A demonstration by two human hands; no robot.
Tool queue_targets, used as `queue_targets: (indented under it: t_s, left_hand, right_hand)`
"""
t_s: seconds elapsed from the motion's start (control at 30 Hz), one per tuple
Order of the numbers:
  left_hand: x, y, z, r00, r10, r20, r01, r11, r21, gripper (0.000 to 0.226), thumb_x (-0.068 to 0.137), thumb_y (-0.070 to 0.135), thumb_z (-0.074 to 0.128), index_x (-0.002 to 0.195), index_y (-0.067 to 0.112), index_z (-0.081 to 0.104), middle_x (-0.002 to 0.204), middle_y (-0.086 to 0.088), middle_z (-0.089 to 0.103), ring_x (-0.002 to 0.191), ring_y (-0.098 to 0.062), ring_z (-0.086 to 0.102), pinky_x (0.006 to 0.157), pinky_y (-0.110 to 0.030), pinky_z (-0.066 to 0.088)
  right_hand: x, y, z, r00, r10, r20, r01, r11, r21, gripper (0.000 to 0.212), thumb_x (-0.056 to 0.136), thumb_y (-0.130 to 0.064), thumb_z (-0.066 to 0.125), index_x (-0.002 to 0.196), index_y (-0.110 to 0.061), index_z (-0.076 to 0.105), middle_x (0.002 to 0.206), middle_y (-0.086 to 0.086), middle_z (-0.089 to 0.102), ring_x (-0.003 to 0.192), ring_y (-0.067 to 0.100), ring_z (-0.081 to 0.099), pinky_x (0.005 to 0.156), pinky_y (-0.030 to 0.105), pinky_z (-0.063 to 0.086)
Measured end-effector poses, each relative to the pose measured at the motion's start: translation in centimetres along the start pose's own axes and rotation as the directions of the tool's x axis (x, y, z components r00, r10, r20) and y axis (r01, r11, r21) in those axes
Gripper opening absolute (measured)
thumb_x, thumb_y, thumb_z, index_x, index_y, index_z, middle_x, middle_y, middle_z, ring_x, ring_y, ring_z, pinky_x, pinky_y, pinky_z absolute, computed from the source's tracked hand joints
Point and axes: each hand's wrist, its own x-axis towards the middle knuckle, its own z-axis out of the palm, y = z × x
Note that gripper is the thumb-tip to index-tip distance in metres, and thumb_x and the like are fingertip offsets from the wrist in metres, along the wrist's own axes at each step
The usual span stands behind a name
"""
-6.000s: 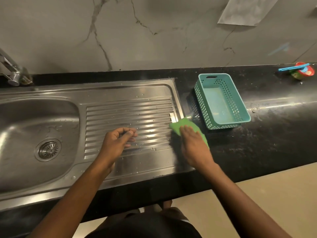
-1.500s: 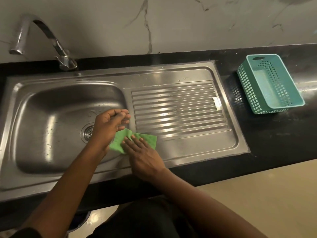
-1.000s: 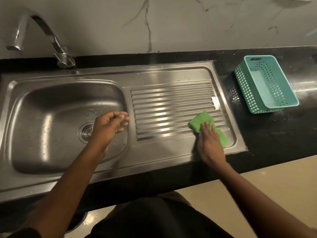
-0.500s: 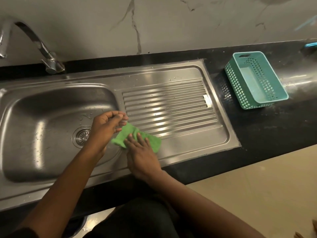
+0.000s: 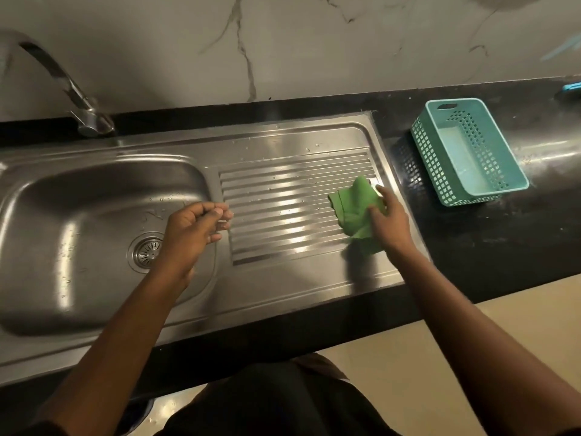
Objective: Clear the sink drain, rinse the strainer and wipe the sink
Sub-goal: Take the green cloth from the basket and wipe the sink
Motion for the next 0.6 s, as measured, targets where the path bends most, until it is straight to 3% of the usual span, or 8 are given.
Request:
queue_targets:
  t_s: [0.03, 0.1, 0.17, 0.23, 0.3, 0.4, 0.6]
  left_hand:
    - [0.0, 0.0, 0.0, 1.0, -0.003, 0.0, 0.003, 1.0, -0.001, 0.017, 0.105, 0.017, 0.06, 0.105, 0.021, 0.077, 0.103, -0.003, 0.082, 0.102, -0.024, 0.075, 0.1, -0.048, 0.056]
    - [0.1, -0.2, -0.1, 1.0, -0.01, -0.003, 0.01, 1.0, -0.002, 0.017, 0.105, 0.017, 0.061, 0.105, 0.02, 0.078, 0.104, -0.005, 0.082, 0.106, -0.03, 0.075, 0.101, -0.05, 0.056]
    - [0.3, -0.3, -0.4, 1.0, -0.013, -0.006, 0.013, 1.0, 0.0, 0.018, 0.105, 0.017, 0.06, 0.105, 0.021, 0.078, 0.104, -0.005, 0.082, 0.111, -0.036, 0.075, 0.101, -0.049, 0.056]
    - [0.5, -0.5, -0.6, 1.0, -0.013, -0.007, 0.013, 1.0, 0.003, 0.018, 0.106, 0.018, 0.06, 0.104, 0.022, 0.078, 0.103, -0.003, 0.083, 0.112, -0.037, 0.075, 0.099, -0.047, 0.057]
    - [0.7, -0.7, -0.9, 1.0, -0.017, -0.007, 0.017, 1.0, 0.003, 0.018, 0.106, 0.018, 0.06, 0.103, 0.022, 0.078, 0.102, -0.003, 0.083, 0.112, -0.037, 0.074, 0.097, -0.045, 0.057]
    - [1.0, -0.9, -1.3, 1.0, -0.026, -0.01, 0.026, 1.0, -0.002, 0.018, 0.106, 0.018, 0.06, 0.103, 0.022, 0.077, 0.104, -0.004, 0.082, 0.113, -0.036, 0.075, 0.093, -0.04, 0.057]
    - [1.6, -0.9, -2.2, 0.999, -0.032, -0.014, 0.032, 0.999, -0.013, 0.017, 0.105, 0.019, 0.06, 0.104, 0.022, 0.078, 0.105, -0.005, 0.083, 0.108, -0.028, 0.076, 0.089, -0.036, 0.057]
  right_hand:
    - [0.5, 0.9, -0.3, 0.998, -0.062, 0.004, 0.062, 0.982, -0.177, 0.064, 0.096, -0.007, 0.058, 0.156, -0.02, 0.04, 0.152, 0.01, 0.05, 0.127, 0.022, 0.056, 0.095, 0.018, 0.053]
    - [1.1, 2.5, -0.2, 0.968, -0.225, 0.11, 0.248, 0.812, -0.529, 0.074, 0.091, -0.008, 0.061, 0.159, -0.018, 0.033, 0.167, 0.01, 0.031, 0.152, 0.03, 0.034, 0.123, 0.037, 0.034]
    - [1.2, 3.6, 0.4, 0.919, -0.269, 0.287, 0.393, 0.592, -0.704, 0.071, 0.097, -0.02, 0.057, 0.162, -0.019, 0.028, 0.173, 0.011, 0.018, 0.161, 0.034, 0.013, 0.13, 0.051, 0.018]
    - [0.6, 4.2, 1.0, 0.923, -0.196, 0.331, 0.378, 0.629, -0.68, 0.068, 0.105, -0.028, 0.044, 0.166, -0.02, 0.015, 0.175, 0.01, 0.007, 0.162, 0.03, 0.003, 0.131, 0.052, 0.012]
    - [-0.3, 4.1, 2.4, 0.951, -0.171, 0.257, 0.298, 0.722, -0.624, 0.063, 0.111, -0.038, 0.029, 0.167, -0.018, 0.009, 0.175, 0.009, 0.001, 0.162, 0.026, -0.003, 0.132, 0.049, 0.006]
    - [-2.4, 2.2, 6.8, 0.983, -0.12, 0.14, 0.181, 0.77, -0.612, 0.066, 0.11, -0.048, 0.012, 0.167, -0.014, 0.005, 0.175, 0.009, -0.003, 0.162, 0.027, -0.007, 0.132, 0.049, 0.003]
    - [-7.3, -1.9, 14.8, 0.976, -0.145, 0.161, 0.212, 0.79, -0.575, 0.067, 0.11, -0.046, 0.014, 0.166, -0.01, 0.01, 0.175, 0.012, 0.002, 0.162, 0.03, -0.002, 0.132, 0.047, 0.004]
